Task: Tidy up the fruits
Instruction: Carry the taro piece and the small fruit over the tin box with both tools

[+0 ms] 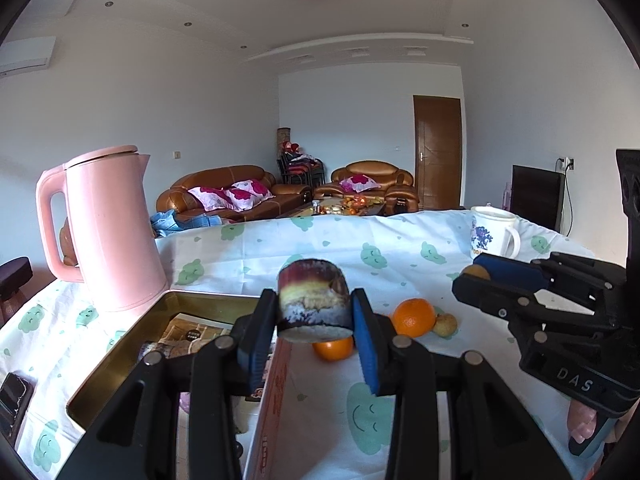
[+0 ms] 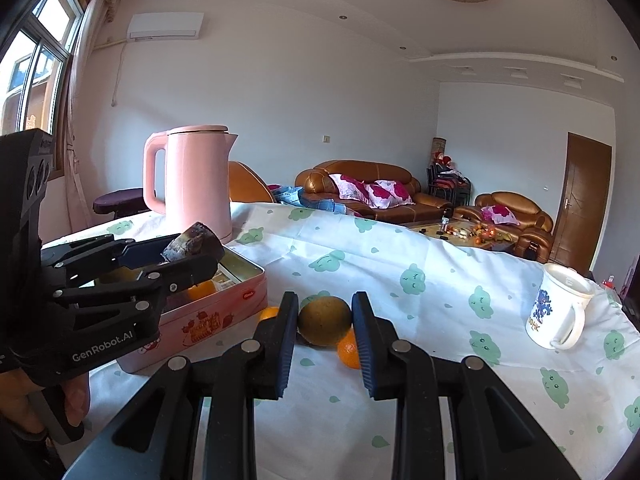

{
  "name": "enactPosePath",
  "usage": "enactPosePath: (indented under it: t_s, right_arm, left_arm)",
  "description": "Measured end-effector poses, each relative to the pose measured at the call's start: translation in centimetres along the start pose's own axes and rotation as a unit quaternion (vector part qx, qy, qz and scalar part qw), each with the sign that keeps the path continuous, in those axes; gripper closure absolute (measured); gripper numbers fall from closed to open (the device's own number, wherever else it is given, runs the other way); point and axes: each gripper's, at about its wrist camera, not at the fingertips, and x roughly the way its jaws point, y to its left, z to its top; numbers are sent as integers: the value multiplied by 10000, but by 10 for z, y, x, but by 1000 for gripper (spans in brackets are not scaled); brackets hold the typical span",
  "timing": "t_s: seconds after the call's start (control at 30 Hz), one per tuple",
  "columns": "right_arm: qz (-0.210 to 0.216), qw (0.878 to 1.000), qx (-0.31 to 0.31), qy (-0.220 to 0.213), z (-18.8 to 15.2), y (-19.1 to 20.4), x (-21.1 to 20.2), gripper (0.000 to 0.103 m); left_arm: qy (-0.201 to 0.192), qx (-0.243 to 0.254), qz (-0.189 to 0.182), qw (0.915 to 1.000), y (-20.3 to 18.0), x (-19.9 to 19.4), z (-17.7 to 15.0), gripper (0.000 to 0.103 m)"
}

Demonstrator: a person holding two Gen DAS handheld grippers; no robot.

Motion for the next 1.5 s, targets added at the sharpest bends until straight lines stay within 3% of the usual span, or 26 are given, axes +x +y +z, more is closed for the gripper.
enactPosePath:
  t_s: [1.5]
  right_arm:
    - [1042,9915,-774,100,47,103,55,74]
  left_arm:
    - [306,-653,808,9941,115,-17,-10,64]
